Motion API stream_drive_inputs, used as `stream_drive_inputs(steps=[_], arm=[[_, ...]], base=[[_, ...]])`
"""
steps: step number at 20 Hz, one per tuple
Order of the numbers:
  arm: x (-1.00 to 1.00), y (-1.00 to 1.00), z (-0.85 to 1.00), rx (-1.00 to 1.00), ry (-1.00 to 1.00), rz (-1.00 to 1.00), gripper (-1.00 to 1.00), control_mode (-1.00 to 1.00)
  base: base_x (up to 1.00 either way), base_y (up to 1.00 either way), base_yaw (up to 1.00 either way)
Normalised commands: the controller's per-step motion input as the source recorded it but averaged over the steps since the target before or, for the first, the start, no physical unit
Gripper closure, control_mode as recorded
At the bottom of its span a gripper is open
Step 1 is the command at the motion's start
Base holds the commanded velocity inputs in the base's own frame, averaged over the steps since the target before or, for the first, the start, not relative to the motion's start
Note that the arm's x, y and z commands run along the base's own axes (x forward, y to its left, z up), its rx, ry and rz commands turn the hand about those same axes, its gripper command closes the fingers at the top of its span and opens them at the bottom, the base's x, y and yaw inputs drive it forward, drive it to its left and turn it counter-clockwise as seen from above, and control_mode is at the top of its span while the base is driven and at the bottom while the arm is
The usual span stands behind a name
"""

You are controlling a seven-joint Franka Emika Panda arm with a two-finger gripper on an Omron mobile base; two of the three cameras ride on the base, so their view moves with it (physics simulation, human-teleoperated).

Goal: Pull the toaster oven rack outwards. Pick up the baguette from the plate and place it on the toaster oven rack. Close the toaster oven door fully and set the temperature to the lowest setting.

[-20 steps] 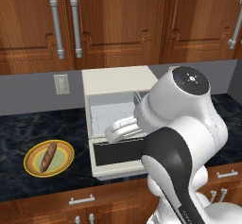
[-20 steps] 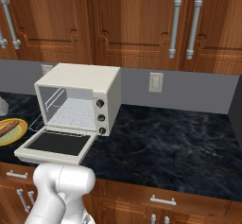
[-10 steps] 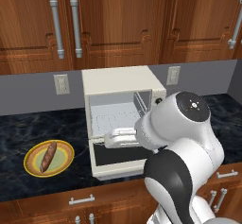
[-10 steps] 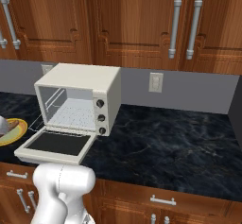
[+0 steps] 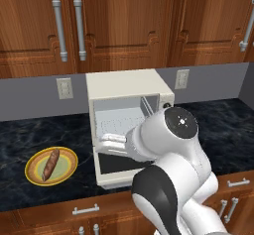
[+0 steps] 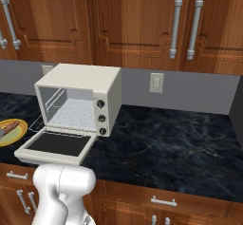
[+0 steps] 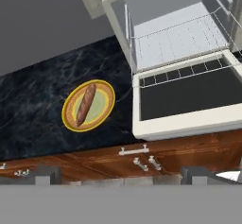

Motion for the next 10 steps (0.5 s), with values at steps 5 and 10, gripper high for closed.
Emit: stream_drive_inputs(steps=[5, 10], arm=[[0.20, 0.40, -0.09, 0.01, 0.02, -0.10, -1.00, -1.00], [0.36, 0.23, -0.25, 0.00, 0.05, 0.00, -1.00, -1.00]], base=[[0.00, 0.00, 0.00], [0.00, 0.00, 0.00]])
